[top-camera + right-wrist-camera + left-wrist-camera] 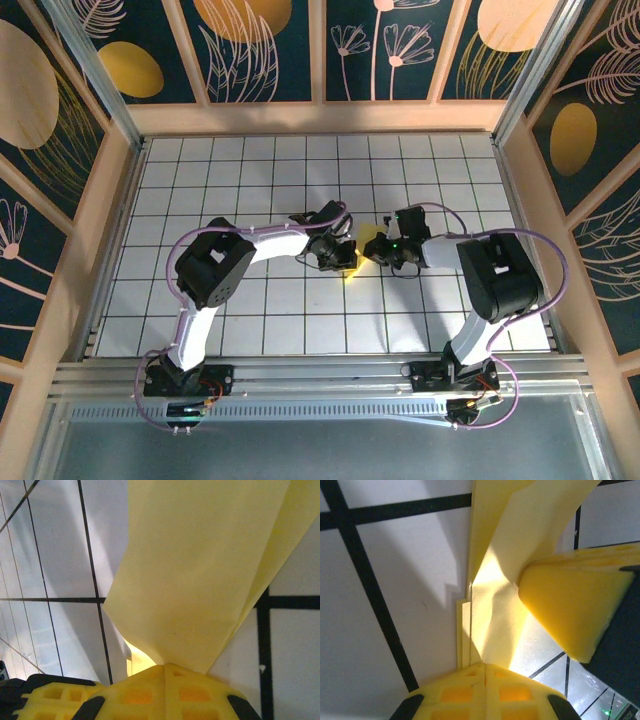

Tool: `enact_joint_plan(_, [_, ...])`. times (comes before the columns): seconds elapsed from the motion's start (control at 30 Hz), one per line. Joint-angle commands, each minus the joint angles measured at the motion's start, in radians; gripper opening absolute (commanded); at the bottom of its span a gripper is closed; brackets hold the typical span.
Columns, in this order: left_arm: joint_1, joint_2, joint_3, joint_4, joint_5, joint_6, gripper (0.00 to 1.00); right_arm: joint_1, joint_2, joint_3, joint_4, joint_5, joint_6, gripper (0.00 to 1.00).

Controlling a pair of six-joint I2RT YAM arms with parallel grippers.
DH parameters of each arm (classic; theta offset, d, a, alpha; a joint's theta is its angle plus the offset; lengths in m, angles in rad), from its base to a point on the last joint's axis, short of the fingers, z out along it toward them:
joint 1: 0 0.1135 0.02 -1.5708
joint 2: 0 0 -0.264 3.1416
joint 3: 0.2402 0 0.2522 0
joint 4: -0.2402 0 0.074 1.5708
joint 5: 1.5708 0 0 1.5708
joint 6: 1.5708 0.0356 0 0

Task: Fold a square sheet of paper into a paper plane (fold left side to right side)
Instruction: Fold the wing for the fifth time at the center of the table.

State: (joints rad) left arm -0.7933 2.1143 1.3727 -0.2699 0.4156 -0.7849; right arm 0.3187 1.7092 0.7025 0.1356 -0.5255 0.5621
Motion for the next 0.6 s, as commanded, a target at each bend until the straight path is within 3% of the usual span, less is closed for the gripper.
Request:
enact_joint_plan(0.0, [-0.005,0.074,-0.004,-0.153,-0.092,0.008,0.00,-0.032,0.031,0.028,-0.019,0.042,-0.034,0.00])
enact_joint_plan(0.57, [-0.012,0.096,0.025,-0.190,-0.103,0.018,0.00,-0.116,0.107,0.115,-0.045,0.003,-0.080,0.00])
